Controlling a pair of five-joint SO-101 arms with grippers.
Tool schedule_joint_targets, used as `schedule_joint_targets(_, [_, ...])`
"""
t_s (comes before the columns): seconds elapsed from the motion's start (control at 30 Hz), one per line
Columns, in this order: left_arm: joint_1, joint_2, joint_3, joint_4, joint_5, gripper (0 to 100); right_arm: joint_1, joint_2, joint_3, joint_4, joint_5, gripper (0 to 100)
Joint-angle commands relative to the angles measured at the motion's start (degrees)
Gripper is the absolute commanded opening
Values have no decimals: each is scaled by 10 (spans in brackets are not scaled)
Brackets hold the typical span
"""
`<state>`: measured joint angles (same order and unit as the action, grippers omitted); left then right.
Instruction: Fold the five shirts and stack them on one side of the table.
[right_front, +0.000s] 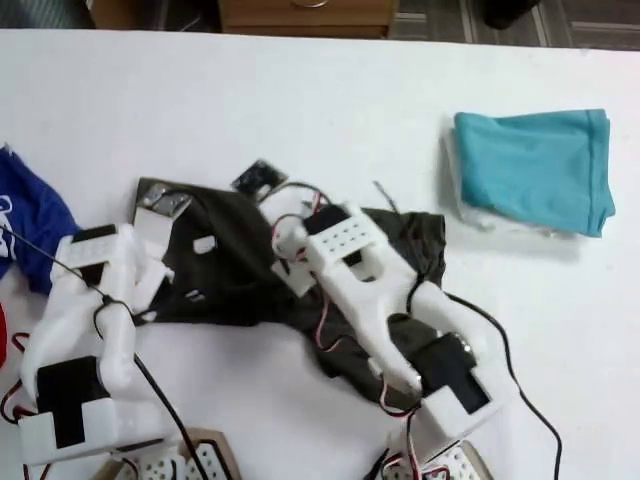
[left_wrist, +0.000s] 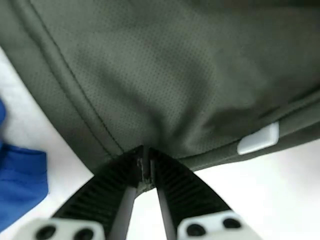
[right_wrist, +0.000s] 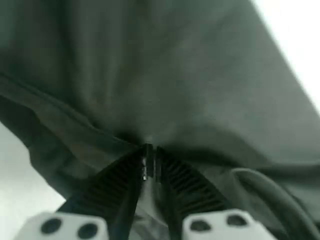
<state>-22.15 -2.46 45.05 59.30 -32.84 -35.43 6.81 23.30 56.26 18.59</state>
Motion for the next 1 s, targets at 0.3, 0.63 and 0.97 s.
schedule_joint_targets(0.3, [-6,2,0,-8,-4,26,-28,-47,-4,116,56,19])
schedule_joint_targets(0.63, [-25,0,-1,36,-5,26,-20,-45,-7,-35,52,19])
schedule_joint_targets(0.97, [-59,1,-32,59,-9,26,-52,4,-7,61,53,19])
